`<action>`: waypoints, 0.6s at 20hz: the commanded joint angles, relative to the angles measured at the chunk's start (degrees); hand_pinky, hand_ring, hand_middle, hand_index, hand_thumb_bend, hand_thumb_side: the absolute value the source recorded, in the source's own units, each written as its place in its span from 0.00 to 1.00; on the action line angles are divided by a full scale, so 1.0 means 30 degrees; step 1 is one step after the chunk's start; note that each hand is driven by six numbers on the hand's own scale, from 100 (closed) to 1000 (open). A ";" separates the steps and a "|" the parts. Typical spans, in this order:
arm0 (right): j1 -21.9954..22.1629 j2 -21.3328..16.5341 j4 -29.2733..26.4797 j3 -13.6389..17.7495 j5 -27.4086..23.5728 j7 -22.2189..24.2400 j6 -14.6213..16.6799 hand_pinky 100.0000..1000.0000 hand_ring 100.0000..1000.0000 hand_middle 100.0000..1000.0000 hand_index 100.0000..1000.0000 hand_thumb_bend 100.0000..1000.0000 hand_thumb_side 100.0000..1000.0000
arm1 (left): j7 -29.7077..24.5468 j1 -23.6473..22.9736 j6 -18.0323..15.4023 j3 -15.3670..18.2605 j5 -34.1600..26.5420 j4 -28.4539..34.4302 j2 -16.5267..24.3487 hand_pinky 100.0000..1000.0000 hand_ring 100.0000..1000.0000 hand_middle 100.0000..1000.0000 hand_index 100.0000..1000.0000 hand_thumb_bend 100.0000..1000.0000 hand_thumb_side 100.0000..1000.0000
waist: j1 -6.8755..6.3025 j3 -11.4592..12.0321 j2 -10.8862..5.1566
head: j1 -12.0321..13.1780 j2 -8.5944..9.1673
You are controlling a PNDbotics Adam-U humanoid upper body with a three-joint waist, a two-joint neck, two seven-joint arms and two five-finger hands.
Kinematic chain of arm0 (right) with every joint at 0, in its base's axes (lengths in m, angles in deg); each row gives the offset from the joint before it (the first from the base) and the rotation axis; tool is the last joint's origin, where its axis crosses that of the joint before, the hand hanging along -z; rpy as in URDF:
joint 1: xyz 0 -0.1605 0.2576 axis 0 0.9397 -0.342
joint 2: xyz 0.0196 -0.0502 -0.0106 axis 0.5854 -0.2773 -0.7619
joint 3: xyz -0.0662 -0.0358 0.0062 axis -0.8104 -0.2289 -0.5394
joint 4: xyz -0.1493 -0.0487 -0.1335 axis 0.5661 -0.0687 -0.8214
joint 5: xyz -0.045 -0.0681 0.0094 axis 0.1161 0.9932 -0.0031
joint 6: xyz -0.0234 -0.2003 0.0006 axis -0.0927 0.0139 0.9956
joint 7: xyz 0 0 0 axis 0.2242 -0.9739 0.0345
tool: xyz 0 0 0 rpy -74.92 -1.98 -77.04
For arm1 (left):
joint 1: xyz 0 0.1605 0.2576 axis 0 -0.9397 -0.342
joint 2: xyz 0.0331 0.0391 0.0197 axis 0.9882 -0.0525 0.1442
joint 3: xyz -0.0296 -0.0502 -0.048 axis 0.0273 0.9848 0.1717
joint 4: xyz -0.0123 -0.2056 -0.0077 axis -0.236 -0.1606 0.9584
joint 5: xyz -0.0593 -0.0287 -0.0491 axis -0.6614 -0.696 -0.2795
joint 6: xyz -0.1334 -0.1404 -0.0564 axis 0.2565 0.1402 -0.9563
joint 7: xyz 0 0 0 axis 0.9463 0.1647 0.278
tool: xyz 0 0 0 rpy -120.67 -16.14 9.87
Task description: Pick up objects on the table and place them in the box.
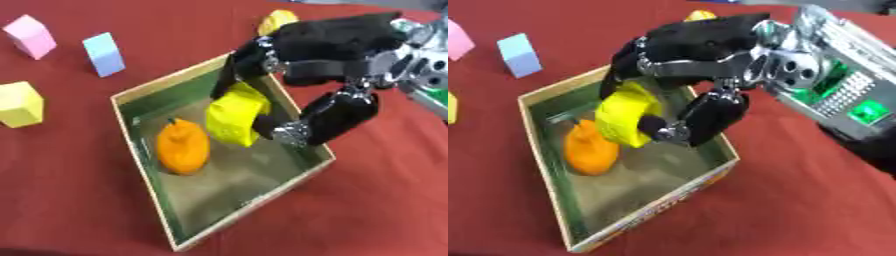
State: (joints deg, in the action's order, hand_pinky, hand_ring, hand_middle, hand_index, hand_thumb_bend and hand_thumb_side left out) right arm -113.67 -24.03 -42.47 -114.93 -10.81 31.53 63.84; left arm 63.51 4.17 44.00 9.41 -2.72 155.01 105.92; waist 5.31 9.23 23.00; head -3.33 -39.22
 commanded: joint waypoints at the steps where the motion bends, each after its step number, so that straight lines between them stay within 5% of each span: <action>1: -0.0152 -0.0203 -0.0257 0.0223 0.0703 0.0406 0.0266 0.89 0.93 0.84 0.89 0.13 0.00 | 0.0037 0.0079 -0.0003 0.0046 -0.0100 0.0290 0.0241 0.72 0.67 0.62 0.78 0.03 0.62 | -0.0143 -0.0015 -0.0329 | 0.0070 0.0116; 8: 0.0458 -0.0623 -0.0257 0.0660 0.0769 -0.0221 0.0212 0.88 0.91 0.82 0.89 0.11 0.00 | 0.0037 0.0052 0.0009 0.0052 -0.0102 0.0290 0.0195 0.72 0.67 0.62 0.78 0.03 0.62 | -0.0225 -0.0071 -0.0304 | 0.0082 0.0147; 12: 0.1644 -0.1806 -0.0257 0.1905 0.0637 -0.1820 -0.0143 0.87 0.89 0.81 0.88 0.10 0.00 | 0.0062 0.0052 0.0006 0.0096 -0.0067 0.0290 0.0181 0.72 0.67 0.62 0.78 0.03 0.61 | -0.0282 -0.0128 -0.0285 | 0.0136 0.0201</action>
State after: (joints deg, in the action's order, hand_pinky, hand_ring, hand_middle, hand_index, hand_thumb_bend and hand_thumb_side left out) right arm -108.23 -26.85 -42.47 -111.24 -8.73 27.56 63.70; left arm 63.57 4.17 44.04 9.41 -2.73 155.01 105.87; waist 4.94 8.88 23.18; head -3.09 -39.21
